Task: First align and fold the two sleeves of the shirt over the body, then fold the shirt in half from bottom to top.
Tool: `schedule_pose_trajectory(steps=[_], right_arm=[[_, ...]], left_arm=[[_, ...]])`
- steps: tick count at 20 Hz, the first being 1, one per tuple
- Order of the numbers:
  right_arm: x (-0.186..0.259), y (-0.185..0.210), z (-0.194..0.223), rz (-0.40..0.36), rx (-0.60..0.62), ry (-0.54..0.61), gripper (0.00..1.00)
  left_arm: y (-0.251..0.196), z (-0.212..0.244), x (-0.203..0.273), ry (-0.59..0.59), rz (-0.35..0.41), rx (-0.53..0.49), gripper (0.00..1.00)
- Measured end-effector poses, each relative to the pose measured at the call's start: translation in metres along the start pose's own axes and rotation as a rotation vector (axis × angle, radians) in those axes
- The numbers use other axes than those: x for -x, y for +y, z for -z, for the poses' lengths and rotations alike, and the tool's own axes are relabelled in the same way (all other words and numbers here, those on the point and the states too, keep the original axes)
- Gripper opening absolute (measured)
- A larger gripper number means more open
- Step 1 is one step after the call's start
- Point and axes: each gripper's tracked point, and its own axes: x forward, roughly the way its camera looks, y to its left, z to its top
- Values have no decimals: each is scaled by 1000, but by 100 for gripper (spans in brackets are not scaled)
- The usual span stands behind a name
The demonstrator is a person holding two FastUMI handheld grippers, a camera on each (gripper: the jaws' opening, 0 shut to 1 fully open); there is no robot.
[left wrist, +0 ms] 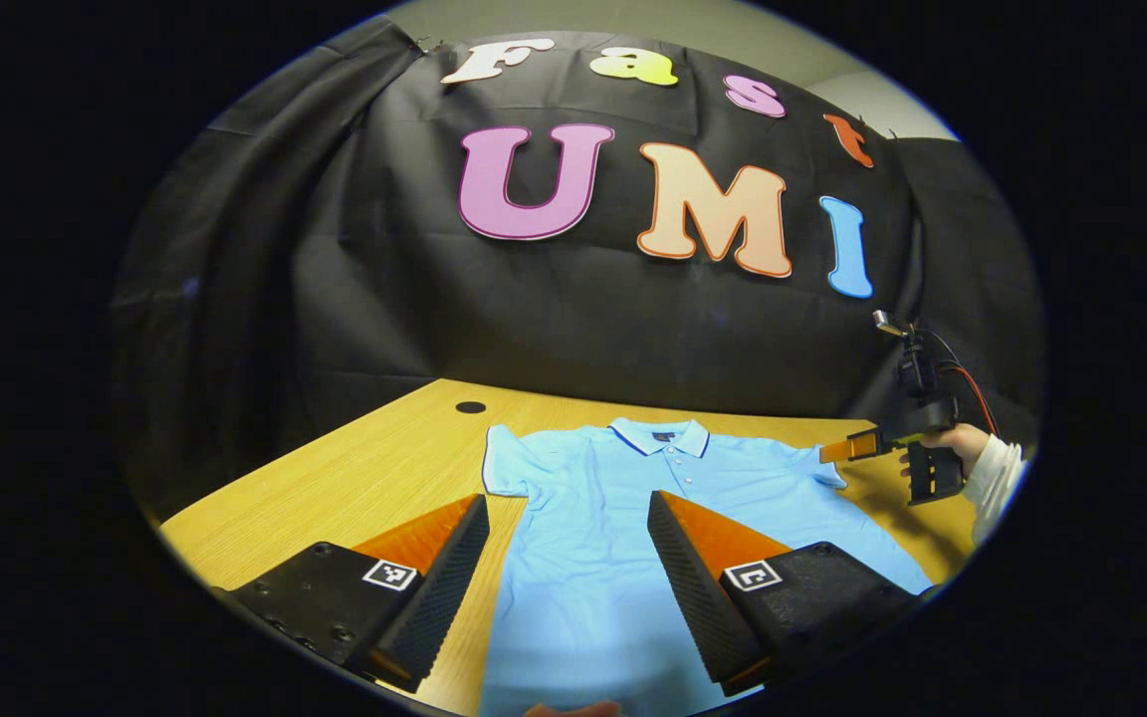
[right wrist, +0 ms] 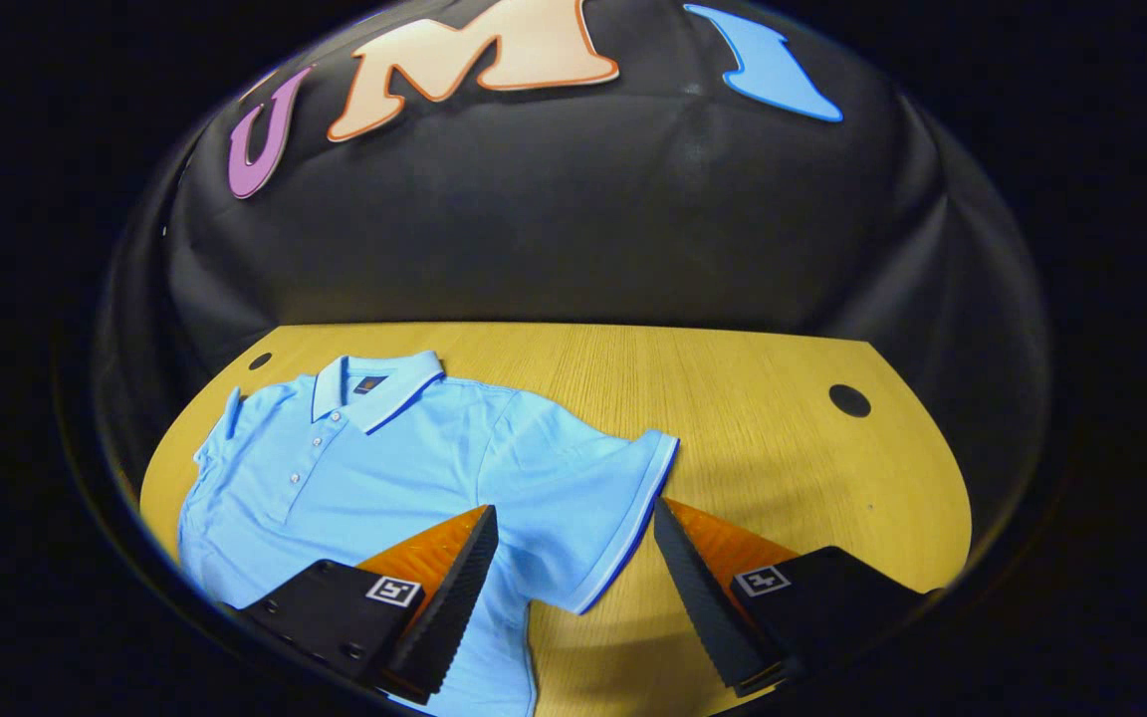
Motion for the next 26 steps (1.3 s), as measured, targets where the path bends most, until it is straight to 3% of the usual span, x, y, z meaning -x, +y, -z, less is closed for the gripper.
schedule_pose_trajectory(steps=[6, 8, 10, 13, 16, 20, 22, 26], right_arm=[[-34, -15, 7, 34, -91, 46, 98], [-37, -17, 5, 41, -90, 35, 94], [-38, -17, 6, 45, -52, 26, 97], [-39, -13, 5, 24, 8, 5, 89], [-41, -5, 6, 0, 12, -3, 74], [-39, 9, 6, -53, 46, -19, 27], [-39, 10, 6, -41, 91, -32, 10], [-35, 5, -3, 9, 115, -54, 3]], left_arm=[[23, 6, 4, 20, -58, -12, 95], [22, 4, 4, 18, -61, -18, 95], [19, 2, 4, 9, -55, -15, 96], [15, -1, 5, 1, -52, -17, 96], [13, -4, 5, -4, -48, -20, 95], [16, 4, 6, 17, -59, -9, 95], [19, 3, 9, 15, -68, -7, 96], [23, 3, 12, 12, -81, -13, 96]])
